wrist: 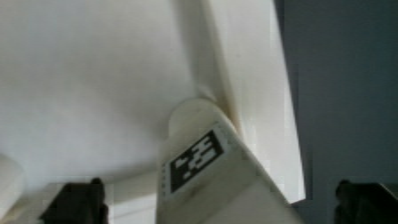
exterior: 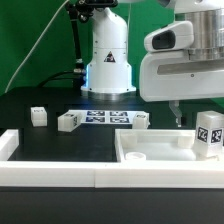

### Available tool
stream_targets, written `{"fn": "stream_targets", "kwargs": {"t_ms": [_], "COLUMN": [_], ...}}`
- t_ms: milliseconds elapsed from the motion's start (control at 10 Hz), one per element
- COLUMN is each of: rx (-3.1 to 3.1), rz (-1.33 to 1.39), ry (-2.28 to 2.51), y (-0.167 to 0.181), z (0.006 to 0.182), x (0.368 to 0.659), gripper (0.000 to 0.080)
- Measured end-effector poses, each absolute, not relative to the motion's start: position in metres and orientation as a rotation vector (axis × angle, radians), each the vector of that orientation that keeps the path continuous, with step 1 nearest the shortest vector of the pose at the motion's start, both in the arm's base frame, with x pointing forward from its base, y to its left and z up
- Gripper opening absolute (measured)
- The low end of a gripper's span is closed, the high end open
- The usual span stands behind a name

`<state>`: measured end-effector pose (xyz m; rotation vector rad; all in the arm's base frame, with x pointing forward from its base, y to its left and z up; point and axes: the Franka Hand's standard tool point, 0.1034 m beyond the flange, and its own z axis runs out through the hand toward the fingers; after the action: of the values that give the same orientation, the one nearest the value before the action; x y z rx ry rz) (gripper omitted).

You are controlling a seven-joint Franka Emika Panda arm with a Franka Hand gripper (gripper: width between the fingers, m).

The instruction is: Assemble one leg

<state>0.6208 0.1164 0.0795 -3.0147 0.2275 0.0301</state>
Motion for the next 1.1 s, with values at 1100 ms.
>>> {"fn": "stream_targets", "kwargs": {"t_ms": [1100], "rx": [-3.009], "rz": [-0.044], "ry": [-0.604], "y": [0.1213], "z": [0.0772], "x": [0.6216], "gripper": [0.0470]}}
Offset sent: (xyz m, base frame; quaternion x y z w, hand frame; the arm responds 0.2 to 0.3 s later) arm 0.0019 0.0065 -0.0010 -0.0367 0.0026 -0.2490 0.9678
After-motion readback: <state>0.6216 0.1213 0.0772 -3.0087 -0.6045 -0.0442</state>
